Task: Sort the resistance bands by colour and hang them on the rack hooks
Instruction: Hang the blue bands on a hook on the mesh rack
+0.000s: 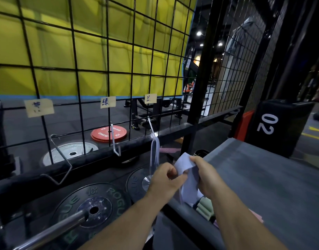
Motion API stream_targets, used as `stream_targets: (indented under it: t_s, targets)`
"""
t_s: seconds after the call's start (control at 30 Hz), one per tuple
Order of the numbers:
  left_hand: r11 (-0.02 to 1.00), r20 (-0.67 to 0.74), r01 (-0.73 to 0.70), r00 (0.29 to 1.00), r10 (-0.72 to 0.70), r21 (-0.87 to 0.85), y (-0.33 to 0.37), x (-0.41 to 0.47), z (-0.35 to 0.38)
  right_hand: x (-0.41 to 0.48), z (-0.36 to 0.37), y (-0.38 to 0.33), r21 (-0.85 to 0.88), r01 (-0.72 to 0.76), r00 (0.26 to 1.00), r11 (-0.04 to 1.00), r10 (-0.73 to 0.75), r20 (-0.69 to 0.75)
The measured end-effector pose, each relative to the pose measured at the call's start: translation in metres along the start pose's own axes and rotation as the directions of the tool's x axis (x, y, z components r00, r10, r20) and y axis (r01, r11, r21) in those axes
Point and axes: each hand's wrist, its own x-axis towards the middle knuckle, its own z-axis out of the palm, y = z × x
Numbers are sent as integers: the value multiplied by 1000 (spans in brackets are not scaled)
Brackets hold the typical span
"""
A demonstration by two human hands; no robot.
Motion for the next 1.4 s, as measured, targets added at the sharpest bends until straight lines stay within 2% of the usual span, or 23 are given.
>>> stream_targets:
  t_s: [0.17,0.3,0.43,0.53,0.63,0.8,1.0,1.13,1.23,1.4]
  targets:
    - [998,-30,-55,998,55,10,15,-5,-20,-5,8,-4,-27,112,983,993,-107,150]
    - [996,-140,-72,987,79,56,15,-2,-36,-7,17,-12,36,125,954,992,-130,269]
    - [991,-282,-133,952,118,-34,23,-1,-51,-7,25,-24,44,214,897,976,-214,387]
    - [985,-367,-126,927,74,-120,27,3,-60,-5,31,-33,4,336,851,942,-305,428]
    - [982,-431,-104,902,27,-157,26,11,-64,-3,38,-43,-81,448,820,890,-373,435]
    - [970,-503,-109,864,-16,-219,30,19,-63,3,52,-61,-201,549,783,811,-415,463]
    - [972,-585,-87,809,-58,-217,39,35,-57,12,72,-81,-316,642,759,698,-521,391]
    - [980,-616,-80,786,-52,-184,37,44,-53,19,82,-91,-374,661,749,650,-539,386]
    - [987,-640,-58,767,-50,-147,35,43,-51,25,86,-93,-403,641,767,653,-522,373]
    - [994,-606,-7,793,-61,-110,32,39,-47,35,85,-90,-441,590,806,676,-462,371]
